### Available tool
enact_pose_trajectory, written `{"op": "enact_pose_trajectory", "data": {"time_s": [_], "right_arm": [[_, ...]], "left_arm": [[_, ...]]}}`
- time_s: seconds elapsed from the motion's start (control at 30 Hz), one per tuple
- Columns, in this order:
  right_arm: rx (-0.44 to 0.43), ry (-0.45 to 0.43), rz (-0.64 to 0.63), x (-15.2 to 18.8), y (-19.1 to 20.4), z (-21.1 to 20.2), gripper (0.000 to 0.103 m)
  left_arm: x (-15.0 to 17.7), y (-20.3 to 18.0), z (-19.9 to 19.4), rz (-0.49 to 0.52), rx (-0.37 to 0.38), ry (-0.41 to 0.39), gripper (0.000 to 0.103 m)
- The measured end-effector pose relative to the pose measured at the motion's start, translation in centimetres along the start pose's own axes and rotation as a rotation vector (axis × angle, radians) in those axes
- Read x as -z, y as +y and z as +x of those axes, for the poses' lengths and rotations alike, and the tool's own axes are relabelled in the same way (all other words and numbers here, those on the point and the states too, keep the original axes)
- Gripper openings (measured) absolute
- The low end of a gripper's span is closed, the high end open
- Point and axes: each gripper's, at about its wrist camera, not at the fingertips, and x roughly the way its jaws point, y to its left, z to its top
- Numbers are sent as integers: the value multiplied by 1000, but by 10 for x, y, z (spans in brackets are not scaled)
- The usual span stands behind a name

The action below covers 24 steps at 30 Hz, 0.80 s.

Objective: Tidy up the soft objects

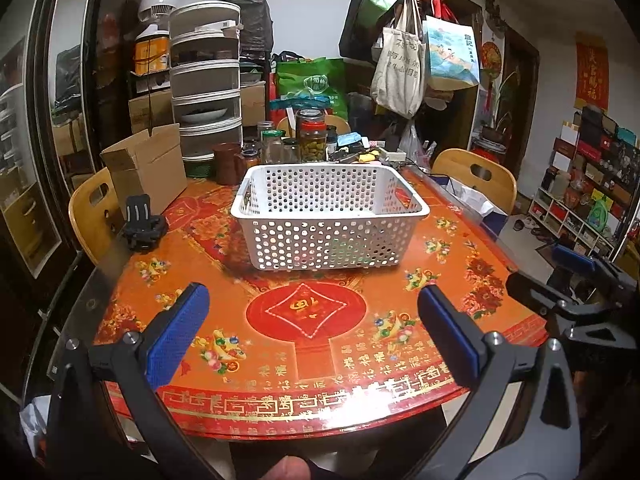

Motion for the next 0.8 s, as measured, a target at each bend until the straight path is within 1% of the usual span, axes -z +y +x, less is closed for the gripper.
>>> {"op": "enact_pose_trajectory", "data": {"time_s": [0.23,0.8], "right_arm": [[-14,9,-4,1,1,2,103],[-19,9,-3,0,1,0,103]], "left_arm": [[1,1,1,-1,3,0,103],[4,1,3,-1,6,8,103]]}}
